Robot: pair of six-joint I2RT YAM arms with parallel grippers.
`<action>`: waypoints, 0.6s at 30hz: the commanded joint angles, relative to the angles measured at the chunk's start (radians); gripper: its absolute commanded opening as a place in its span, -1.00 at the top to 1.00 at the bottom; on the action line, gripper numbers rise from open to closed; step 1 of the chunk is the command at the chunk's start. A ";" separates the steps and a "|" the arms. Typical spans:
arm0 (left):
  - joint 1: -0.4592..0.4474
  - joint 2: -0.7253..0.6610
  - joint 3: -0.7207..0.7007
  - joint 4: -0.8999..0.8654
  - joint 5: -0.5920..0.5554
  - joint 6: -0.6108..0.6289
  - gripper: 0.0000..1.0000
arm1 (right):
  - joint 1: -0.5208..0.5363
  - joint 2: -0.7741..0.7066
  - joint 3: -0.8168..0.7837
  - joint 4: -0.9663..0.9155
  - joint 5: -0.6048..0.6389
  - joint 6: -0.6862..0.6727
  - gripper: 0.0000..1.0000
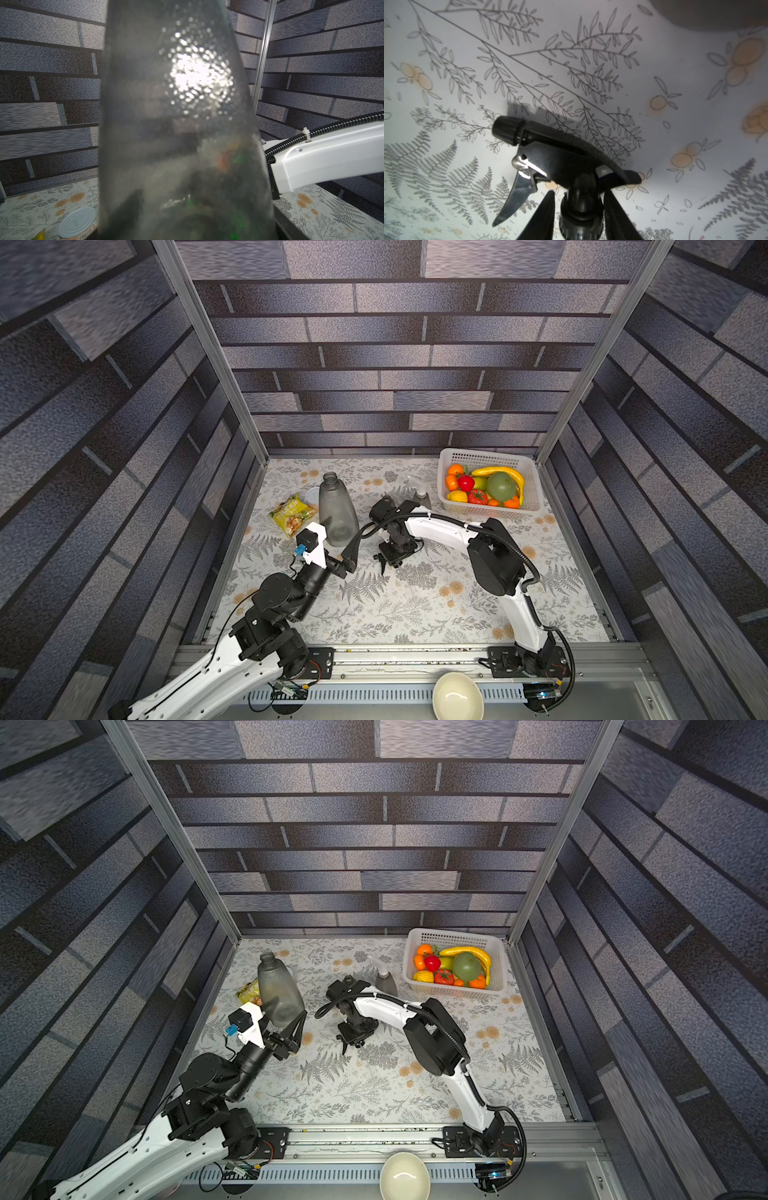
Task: Attach spray nozzles to spray bottles
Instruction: Pick up the spray nozzle from the center of the board.
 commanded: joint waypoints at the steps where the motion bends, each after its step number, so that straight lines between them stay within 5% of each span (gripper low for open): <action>1: -0.007 -0.016 -0.013 0.006 -0.016 0.021 -0.52 | -0.006 0.036 -0.003 0.002 -0.002 0.024 0.22; 8: -0.015 -0.013 -0.009 0.001 -0.021 0.032 -0.52 | -0.006 0.015 -0.035 0.047 0.033 0.040 0.46; 18: -0.019 0.012 -0.038 0.047 0.037 0.047 -0.52 | -0.010 -0.333 -0.279 0.263 0.033 0.089 0.56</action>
